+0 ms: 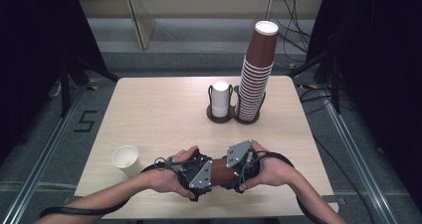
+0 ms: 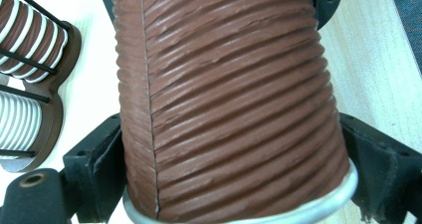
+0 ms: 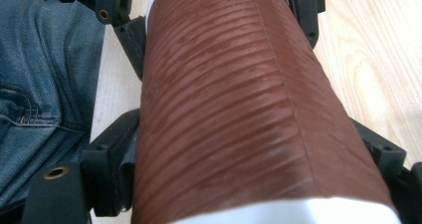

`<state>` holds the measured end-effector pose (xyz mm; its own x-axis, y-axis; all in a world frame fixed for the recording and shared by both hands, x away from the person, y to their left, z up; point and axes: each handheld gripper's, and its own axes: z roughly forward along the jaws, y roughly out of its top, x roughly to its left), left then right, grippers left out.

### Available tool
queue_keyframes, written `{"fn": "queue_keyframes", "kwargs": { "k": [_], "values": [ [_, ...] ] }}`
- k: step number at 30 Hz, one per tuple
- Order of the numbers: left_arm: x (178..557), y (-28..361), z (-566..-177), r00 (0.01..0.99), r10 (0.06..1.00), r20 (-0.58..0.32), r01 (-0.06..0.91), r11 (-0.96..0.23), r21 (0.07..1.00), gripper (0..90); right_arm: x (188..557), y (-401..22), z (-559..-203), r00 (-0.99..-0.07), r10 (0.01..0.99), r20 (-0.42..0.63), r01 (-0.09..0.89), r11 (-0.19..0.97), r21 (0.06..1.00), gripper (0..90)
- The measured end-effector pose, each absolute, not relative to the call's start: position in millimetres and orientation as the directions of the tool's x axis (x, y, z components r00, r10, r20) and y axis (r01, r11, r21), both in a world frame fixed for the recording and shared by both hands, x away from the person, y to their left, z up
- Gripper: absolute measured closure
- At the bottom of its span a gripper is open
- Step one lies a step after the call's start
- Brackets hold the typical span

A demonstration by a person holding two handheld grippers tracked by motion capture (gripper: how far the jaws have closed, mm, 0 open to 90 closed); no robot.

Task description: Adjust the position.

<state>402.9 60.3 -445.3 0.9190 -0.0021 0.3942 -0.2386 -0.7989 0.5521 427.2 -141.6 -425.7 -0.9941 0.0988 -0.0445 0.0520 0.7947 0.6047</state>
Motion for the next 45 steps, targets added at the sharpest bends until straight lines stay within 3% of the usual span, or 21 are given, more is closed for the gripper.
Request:
{"fn": "queue_keyframes", "kwargs": {
  "k": [24, 28, 29, 30, 33, 35, 40, 45],
  "values": [
    [404.9, 58.3, -445.6, 0.922, -0.003, 0.386, -0.232, -0.803, 0.548, 8.8, 434.0, -141.8, -425.8, -0.994, 0.032, -0.102, -0.037, 0.789, 0.614, 21.1],
    [406.8, 60.7, -446.9, 0.940, 0.027, 0.341, -0.188, -0.792, 0.581, 1.4, 430.1, -144.5, -428.7, -0.993, 0.049, -0.108, -0.030, 0.778, 0.627, 21.3],
    [406.9, 62.1, -448.0, 0.942, 0.034, 0.334, -0.180, -0.788, 0.589, 0.0, 425.6, -146.7, -429.4, -0.994, 0.096, -0.060, 0.037, 0.776, 0.629, 21.3],
    [407.2, 63.7, -448.7, 0.941, 0.039, 0.337, -0.180, -0.786, 0.592, 0.0, 429.3, -147.5, -430.4, -0.994, 0.058, -0.093, -0.016, 0.762, 0.648, 21.3],
    [407.2, 69.2, -450.2, 0.944, 0.063, 0.325, -0.159, -0.774, 0.613, 0.0, 426.2, -154.3, -431.8, -0.993, 0.088, -0.077, 0.015, 0.747, 0.664, 21.4],
    [408.0, 72.6, -450.9, 0.944, 0.072, 0.322, -0.151, -0.774, 0.615, 0.0, 429.3, -157.4, -432.3, -0.991, 0.053, -0.123, -0.046, 0.726, 0.687, 21.4],
    [410.3, 81.7, -455.5, 0.948, 0.105, 0.301, -0.114, -0.770, 0.627, 0.0, 427.0, -168.4, -433.1, -0.989, 0.091, -0.121, -0.028, 0.675, 0.738, 21.3],
    [415.1, 91.6, -457.1, 0.951, 0.176, 0.254, -0.055, -0.713, 0.699, 0.0, 424.7, -180.2, -441.1, -0.986, 0.128, -0.111, -0.008, 0.621, 0.784, 21.3]
  ]
}}
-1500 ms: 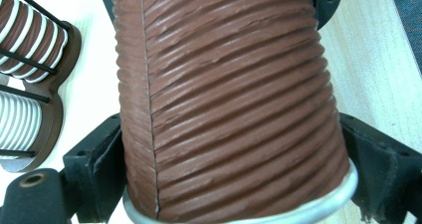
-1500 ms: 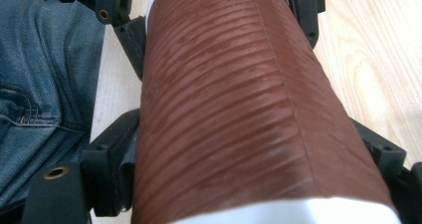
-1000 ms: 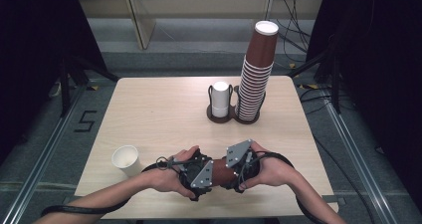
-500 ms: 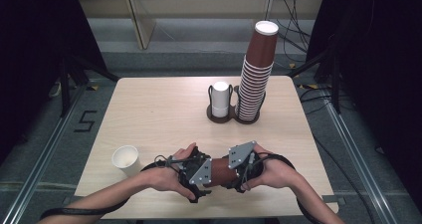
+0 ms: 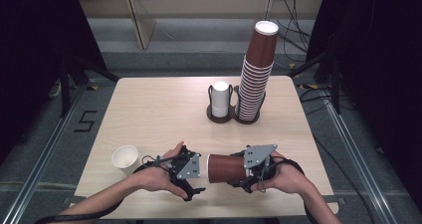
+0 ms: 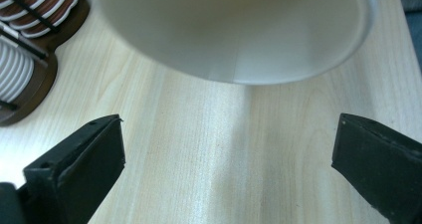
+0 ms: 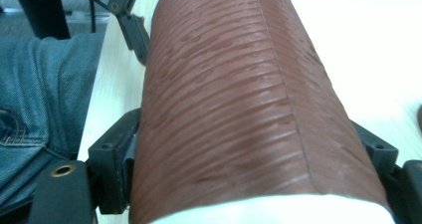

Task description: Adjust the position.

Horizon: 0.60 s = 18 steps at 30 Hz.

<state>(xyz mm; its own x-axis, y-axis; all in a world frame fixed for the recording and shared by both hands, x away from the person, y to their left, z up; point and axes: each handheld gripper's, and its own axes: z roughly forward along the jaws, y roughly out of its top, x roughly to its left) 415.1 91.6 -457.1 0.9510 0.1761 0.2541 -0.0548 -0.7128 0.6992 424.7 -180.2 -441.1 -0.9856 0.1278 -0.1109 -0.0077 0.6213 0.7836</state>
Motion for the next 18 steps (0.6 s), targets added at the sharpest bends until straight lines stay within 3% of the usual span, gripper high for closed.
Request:
{"fn": "queue_keyframes", "kwargs": {
  "k": [7, 18],
  "values": [
    [419.8, 99.8, -453.0, 0.960, 0.201, 0.193, -0.029, -0.617, 0.787, 0.0, 422.5, -184.3, -452.4, -0.980, 0.155, -0.123, -0.012, 0.574, 0.819, 21.2],
    [421.7, 100.1, -453.3, 0.967, 0.165, 0.196, -0.065, -0.582, 0.810, 0.0, 421.6, -181.8, -455.7, -0.978, 0.176, -0.110, -0.004, 0.518, 0.855, 21.2]
  ]
}}
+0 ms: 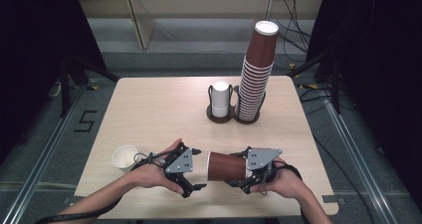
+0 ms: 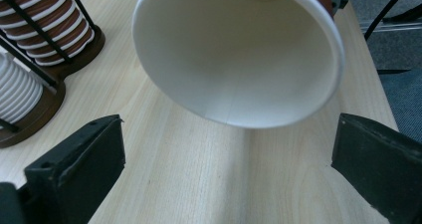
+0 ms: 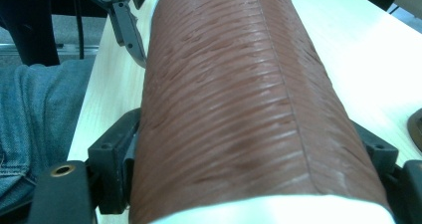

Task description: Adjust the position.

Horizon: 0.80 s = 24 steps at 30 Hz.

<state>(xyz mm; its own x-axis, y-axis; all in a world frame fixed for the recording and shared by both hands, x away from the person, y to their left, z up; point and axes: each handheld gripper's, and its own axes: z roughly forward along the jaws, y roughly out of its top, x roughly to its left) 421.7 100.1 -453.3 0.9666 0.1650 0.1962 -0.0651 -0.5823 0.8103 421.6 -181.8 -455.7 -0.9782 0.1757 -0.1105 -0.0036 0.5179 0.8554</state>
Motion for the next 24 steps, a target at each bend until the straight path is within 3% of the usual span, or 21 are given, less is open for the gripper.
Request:
{"fn": "queue_keyframes", "kwargs": {
  "k": [18, 24],
  "values": [
    [421.7, 84.5, -446.0, 0.983, 0.103, 0.155, -0.080, -0.518, 0.852, 0.0, 419.2, -167.5, -451.4, -0.983, 0.115, -0.143, -0.069, 0.494, 0.867, 21.2],
    [421.5, 85.1, -443.0, 0.982, 0.100, 0.161, -0.090, -0.502, 0.860, 7.3, 418.7, -167.2, -451.4, -0.983, 0.110, -0.145, -0.073, 0.491, 0.868, 21.2]
  ]
}}
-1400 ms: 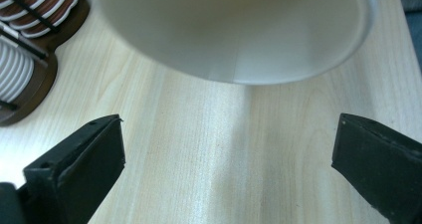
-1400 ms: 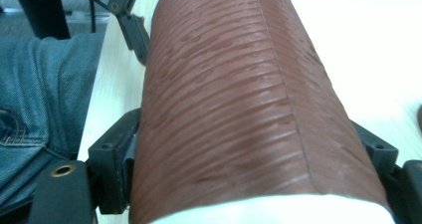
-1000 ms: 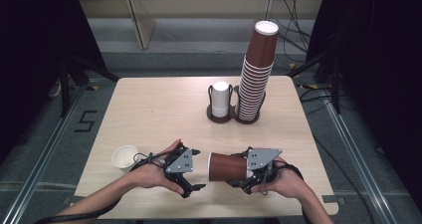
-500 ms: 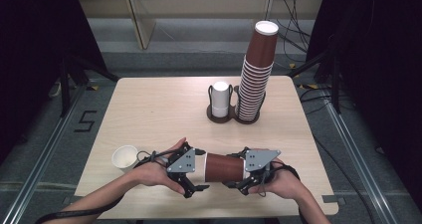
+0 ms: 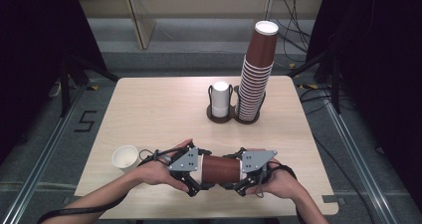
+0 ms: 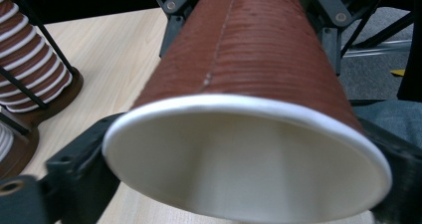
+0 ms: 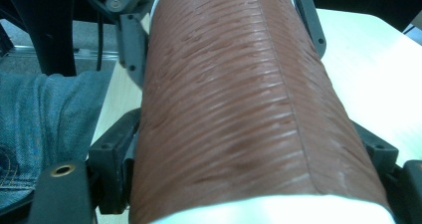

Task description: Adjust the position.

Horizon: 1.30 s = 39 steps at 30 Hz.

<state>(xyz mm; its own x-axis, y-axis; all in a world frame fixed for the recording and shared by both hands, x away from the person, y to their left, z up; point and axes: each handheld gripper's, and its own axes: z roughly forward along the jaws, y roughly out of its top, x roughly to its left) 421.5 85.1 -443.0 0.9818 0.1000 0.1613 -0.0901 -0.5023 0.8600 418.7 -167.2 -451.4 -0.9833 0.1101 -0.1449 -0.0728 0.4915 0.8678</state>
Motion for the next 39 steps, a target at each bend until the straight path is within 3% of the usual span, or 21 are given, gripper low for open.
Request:
{"fn": "queue_keyframes", "kwargs": {
  "k": [17, 26, 39],
  "values": [
    [418.4, 87.0, -437.6, 0.974, 0.096, 0.207, -0.128, -0.521, 0.844, 10.9, 419.9, -165.1, -451.0, -0.987, 0.108, -0.122, -0.054, 0.489, 0.871, 21.8],
    [414.8, 85.1, -430.4, 0.961, 0.072, 0.267, -0.174, -0.594, 0.785, 11.2, 420.0, -160.1, -451.6, -0.986, 0.119, -0.115, -0.035, 0.524, 0.851, 21.3],
    [414.8, 83.1, -424.7, 0.946, 0.058, 0.318, -0.205, -0.653, 0.729, 11.5, 420.3, -160.2, -449.9, -0.983, 0.147, -0.108, -0.004, 0.576, 0.818, 12.1]
  ]
}}
